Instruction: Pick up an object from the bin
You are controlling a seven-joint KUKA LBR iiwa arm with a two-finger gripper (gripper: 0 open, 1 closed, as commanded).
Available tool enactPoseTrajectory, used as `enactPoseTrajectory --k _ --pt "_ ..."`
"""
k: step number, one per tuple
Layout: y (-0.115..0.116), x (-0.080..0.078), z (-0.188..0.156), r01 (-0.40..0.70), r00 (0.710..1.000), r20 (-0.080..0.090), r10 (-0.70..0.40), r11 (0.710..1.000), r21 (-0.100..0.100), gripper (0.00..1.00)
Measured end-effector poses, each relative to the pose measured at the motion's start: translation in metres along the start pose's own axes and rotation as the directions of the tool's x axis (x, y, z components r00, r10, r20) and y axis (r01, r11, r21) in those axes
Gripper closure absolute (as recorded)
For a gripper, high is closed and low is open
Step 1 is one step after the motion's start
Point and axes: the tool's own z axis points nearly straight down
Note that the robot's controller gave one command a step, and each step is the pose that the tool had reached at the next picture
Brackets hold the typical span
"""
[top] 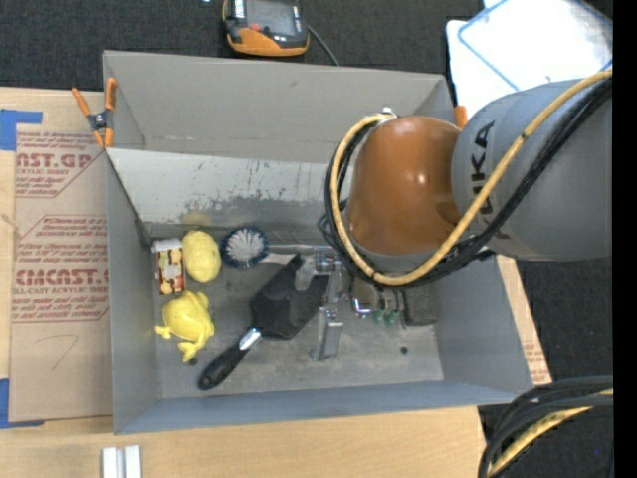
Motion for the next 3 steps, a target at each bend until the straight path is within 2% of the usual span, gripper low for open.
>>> enactPoseTrajectory --k 1,2,3 --pt "-0.001 -0.002 -0.004 -0.001 1.000 0.008 0.001 1.000 -0.001 0.00" --pt "-0.004 -0.049 0.095 0.205 0.979 0.015 -0.205 0.979 0.001 0.00" --pt "0.000 -0.058 0.119 0.288 0.957 0.018 -0.288 0.958 0.002 0.00"
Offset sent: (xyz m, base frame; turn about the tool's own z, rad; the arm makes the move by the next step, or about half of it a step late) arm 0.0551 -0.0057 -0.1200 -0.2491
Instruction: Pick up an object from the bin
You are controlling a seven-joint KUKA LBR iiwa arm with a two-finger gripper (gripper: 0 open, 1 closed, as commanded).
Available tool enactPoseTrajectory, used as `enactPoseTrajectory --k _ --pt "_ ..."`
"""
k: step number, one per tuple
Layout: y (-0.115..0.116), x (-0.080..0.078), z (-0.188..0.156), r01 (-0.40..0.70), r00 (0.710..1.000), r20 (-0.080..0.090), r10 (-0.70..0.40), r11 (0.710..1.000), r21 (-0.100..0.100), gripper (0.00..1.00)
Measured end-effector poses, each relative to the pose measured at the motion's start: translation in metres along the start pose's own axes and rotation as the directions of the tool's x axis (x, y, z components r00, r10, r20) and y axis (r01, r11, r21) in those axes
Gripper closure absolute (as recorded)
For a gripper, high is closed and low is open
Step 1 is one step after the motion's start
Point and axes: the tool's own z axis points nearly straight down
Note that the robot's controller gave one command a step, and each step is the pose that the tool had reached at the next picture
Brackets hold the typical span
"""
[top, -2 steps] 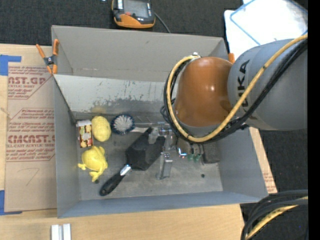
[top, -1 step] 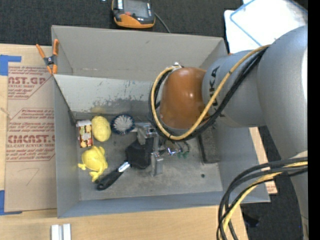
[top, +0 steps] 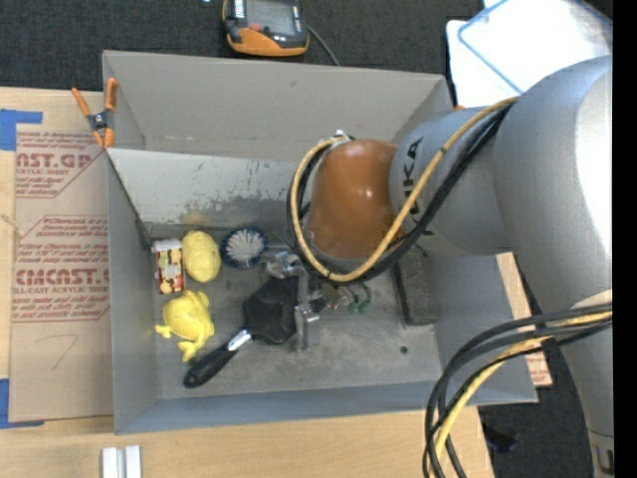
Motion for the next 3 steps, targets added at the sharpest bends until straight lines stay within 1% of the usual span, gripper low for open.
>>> enactPoseTrajectory --k 1,2,3 --pt "-0.0015 0.0030 -0.0066 -0.035 0.999 0.002 0.035 0.999 0.000 0.00" --pt "-0.0002 -0.0001 -0.0009 -0.006 1.000 0.003 0.006 1.000 0.000 0.00" --pt "-0.0007 0.0026 -0.0044 -0.030 1.000 0.002 0.030 1.000 -0.002 1.00"
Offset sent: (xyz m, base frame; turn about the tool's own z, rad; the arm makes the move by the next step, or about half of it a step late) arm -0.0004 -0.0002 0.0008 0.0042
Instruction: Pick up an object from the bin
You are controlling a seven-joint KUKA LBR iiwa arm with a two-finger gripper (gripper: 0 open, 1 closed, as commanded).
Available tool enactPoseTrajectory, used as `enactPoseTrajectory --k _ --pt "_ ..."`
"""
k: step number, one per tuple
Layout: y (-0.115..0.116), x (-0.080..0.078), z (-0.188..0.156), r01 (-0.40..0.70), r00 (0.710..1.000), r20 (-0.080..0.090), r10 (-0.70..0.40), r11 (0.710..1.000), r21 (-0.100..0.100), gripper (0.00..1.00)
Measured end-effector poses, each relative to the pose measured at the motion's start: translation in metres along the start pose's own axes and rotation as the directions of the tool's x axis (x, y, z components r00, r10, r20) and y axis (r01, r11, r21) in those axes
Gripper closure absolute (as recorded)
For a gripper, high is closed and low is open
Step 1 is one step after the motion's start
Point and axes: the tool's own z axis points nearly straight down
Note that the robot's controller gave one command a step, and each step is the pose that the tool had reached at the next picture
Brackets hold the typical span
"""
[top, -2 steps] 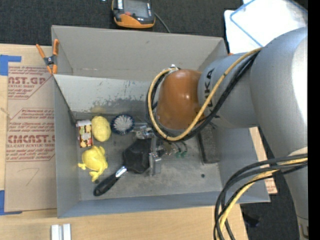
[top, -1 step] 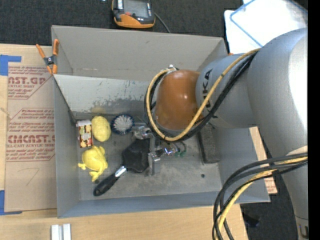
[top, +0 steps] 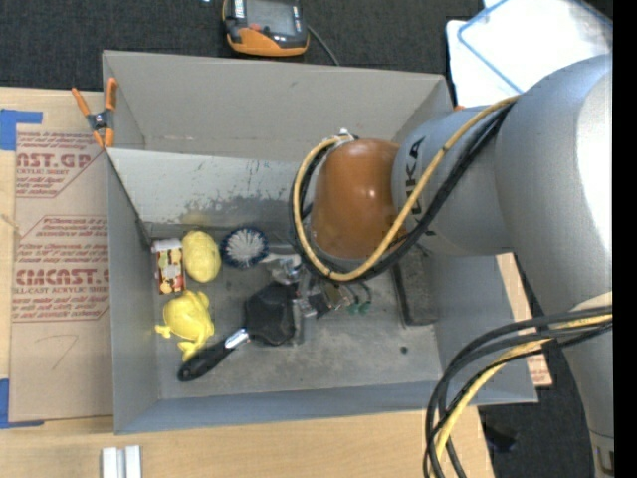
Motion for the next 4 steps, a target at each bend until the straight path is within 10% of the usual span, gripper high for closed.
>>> enactPoseTrajectory --k 4 --pt "0.000 0.000 -0.023 -0.001 1.000 0.001 0.001 1.000 0.000 1.00"
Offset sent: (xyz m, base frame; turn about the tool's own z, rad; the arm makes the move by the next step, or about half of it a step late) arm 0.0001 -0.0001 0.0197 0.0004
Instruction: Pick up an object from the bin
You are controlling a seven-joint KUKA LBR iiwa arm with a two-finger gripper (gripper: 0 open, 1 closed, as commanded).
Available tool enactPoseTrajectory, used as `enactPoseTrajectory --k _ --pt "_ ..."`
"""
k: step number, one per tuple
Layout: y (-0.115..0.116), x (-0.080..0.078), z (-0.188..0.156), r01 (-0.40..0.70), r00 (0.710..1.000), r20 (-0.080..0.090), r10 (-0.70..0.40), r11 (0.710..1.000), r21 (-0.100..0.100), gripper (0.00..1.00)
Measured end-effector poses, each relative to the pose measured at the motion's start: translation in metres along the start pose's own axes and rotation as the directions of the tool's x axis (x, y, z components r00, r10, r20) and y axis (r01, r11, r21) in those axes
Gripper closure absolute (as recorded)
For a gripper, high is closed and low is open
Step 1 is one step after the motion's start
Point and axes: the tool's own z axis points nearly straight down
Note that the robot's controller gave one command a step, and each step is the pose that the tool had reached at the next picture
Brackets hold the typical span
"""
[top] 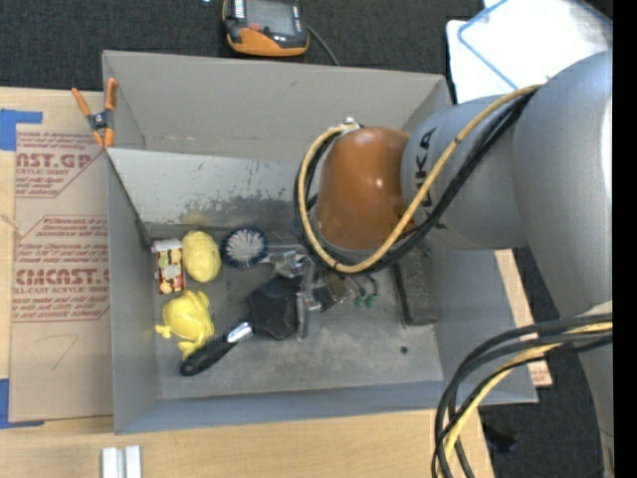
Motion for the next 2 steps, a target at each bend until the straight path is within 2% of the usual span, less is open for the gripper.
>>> enactPoseTrajectory --k 1,2 --pt "0.000 0.000 -0.003 0.000 1.000 0.001 0.000 1.000 0.000 1.00" --pt "0.001 0.003 -0.024 0.000 1.000 -0.011 0.000 1.000 -0.002 1.00"
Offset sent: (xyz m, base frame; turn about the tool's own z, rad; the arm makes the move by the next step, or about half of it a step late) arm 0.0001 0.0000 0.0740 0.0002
